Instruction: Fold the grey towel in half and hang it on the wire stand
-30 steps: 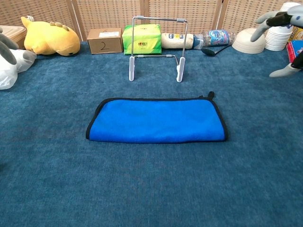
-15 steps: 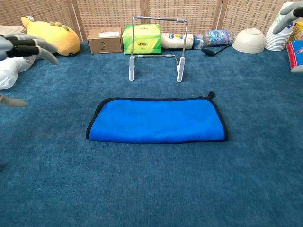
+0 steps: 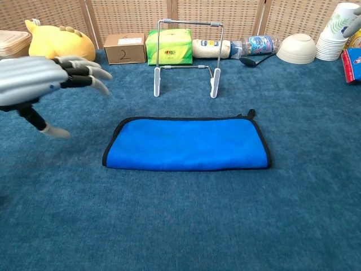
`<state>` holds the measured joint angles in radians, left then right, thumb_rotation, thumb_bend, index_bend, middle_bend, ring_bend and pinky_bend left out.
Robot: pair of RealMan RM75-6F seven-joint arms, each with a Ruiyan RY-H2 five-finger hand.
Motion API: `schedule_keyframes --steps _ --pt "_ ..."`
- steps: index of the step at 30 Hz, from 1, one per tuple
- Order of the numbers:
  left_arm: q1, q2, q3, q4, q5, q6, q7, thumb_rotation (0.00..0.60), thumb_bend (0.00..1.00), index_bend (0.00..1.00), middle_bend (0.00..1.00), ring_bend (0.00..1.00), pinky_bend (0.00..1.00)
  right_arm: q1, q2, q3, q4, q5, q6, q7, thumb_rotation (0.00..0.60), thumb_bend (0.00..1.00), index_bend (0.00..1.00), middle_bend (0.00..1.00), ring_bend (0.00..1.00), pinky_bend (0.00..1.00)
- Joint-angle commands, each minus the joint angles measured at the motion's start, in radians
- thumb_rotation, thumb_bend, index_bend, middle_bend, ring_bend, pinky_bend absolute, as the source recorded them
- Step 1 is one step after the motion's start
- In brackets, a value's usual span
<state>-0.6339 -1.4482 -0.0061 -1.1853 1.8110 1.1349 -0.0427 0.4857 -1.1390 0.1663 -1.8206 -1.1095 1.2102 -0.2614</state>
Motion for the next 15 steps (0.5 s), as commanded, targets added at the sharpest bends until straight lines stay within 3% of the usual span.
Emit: schedule_keyframes --steps 1,15 --pt "-0.027 -0.045 0.011 0.047 0.009 -0.004 -0.026 0.600 0.20 0.22 0.11 0.00 0.00 -0.005 0.003 0.002 -0.002 0.002 0.002 0.002 0.600 0.16 0.23 0.05 0.00 0.00" --pt "-0.071 -0.128 0.026 0.160 -0.014 -0.003 -0.073 0.600 0.21 0.28 0.14 0.00 0.00 -0.033 0.016 0.008 -0.013 0.005 0.017 0.017 0.600 0.16 0.23 0.05 0.00 0.00"
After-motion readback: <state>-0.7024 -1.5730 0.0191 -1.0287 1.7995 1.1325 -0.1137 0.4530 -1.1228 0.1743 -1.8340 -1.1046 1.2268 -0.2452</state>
